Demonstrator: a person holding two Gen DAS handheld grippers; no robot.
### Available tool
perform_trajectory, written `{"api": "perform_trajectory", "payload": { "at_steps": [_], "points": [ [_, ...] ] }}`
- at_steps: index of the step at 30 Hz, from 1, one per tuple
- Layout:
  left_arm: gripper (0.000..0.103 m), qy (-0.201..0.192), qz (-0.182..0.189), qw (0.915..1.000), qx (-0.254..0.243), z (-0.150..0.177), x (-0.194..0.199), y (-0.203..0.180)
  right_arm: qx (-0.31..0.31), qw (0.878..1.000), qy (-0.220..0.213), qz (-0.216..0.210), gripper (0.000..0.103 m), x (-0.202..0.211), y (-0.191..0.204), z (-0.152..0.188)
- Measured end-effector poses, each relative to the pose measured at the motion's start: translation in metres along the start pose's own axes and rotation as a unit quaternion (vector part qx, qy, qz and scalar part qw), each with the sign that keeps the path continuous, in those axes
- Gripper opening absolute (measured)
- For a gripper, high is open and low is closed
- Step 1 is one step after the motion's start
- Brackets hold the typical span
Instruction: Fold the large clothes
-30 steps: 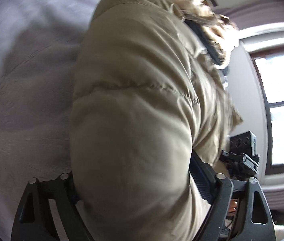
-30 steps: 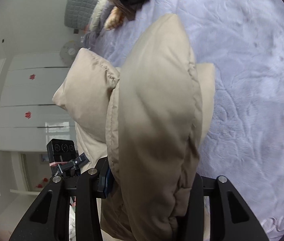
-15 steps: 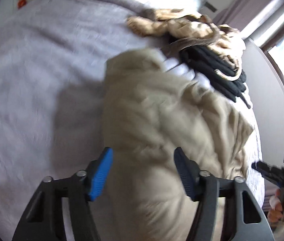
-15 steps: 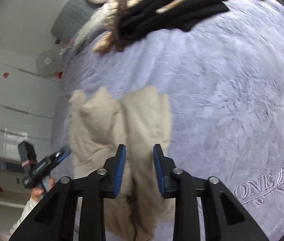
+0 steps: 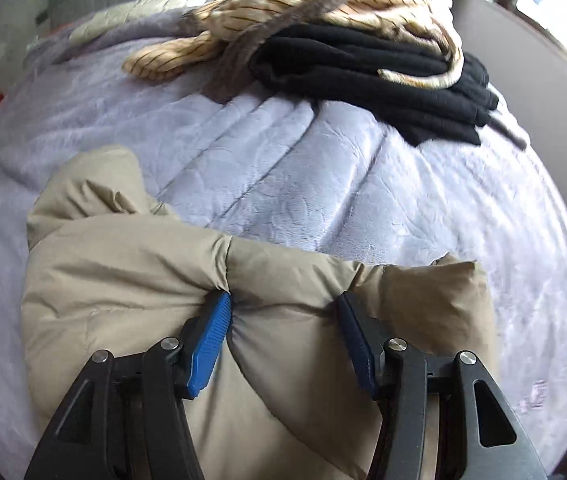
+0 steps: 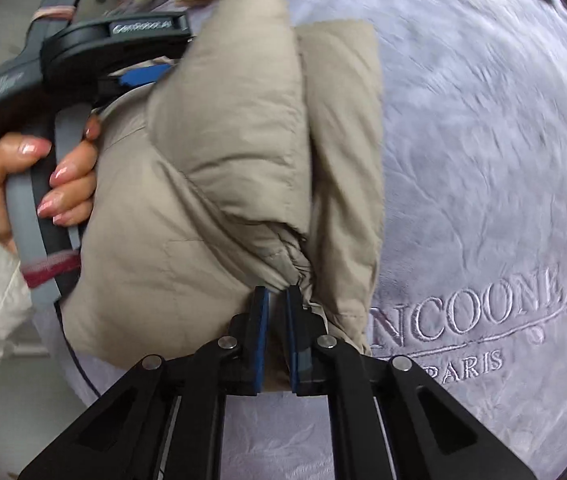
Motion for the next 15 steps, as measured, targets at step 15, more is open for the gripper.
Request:
{"api": "perform_trajectory", "payload": {
  "at_steps": [15],
  "points": [
    [0.056,-0.001,-0.032,0.9991,-0.027,0.013,-0.006,-0.007,-0.007,1.0,0.002,0.011,0.001,-0.018,-0.014,0.003]
  ]
}}
Point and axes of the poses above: each gripper's, at about its wrist camera, not at the fingertips, and x roughly against the way its jaws point, y to its left, z to its underside, the point moved 4 cm from there along -x, roughly the way its jaws point, and after that the axes turned 5 degrees about -y, right-handed, at the moved point
